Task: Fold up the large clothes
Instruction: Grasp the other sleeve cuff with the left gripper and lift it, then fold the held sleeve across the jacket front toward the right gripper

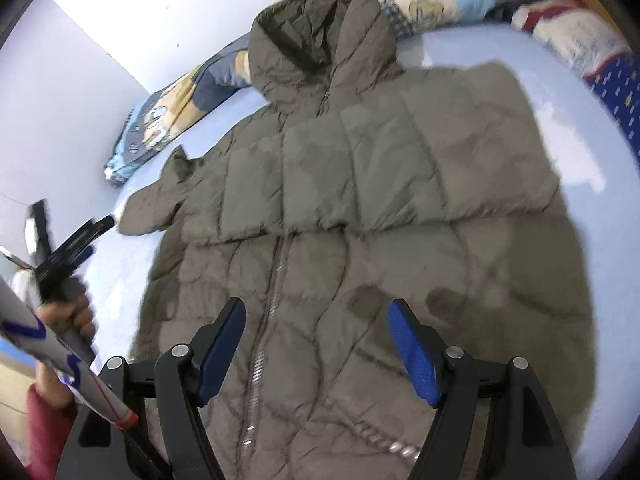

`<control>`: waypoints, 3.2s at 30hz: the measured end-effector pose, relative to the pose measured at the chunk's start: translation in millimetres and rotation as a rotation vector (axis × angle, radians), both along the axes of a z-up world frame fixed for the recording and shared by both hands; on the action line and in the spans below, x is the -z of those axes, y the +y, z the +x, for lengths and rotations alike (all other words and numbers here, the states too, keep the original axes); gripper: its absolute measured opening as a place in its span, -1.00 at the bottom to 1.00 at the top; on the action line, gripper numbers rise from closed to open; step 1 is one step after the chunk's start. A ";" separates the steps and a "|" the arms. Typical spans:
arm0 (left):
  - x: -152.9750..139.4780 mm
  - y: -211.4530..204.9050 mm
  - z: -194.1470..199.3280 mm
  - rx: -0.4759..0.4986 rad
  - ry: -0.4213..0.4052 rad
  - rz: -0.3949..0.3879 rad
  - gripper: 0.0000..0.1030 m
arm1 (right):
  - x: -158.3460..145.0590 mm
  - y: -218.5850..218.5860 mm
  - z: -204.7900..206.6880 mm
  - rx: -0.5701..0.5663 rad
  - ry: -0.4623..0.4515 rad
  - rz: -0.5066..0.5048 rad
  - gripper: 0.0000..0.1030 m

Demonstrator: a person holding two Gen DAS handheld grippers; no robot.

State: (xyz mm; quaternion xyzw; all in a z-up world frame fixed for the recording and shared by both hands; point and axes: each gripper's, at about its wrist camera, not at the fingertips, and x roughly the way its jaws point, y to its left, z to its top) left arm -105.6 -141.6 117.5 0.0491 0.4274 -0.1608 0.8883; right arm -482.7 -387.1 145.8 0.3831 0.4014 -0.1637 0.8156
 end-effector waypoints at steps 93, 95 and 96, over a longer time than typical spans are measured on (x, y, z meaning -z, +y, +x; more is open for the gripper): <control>-59.5 -125.1 -189.9 0.630 -0.017 -0.245 0.53 | -7.3 -78.5 -22.6 0.341 -0.239 0.160 0.52; -52.7 -102.0 -166.7 0.554 -0.017 -0.200 0.53 | 1.2 -79.6 -13.9 0.336 -0.242 0.193 0.52; -48.7 -95.0 -155.0 0.521 -0.010 -0.179 0.53 | 7.8 -80.4 -8.3 0.336 -0.239 0.213 0.52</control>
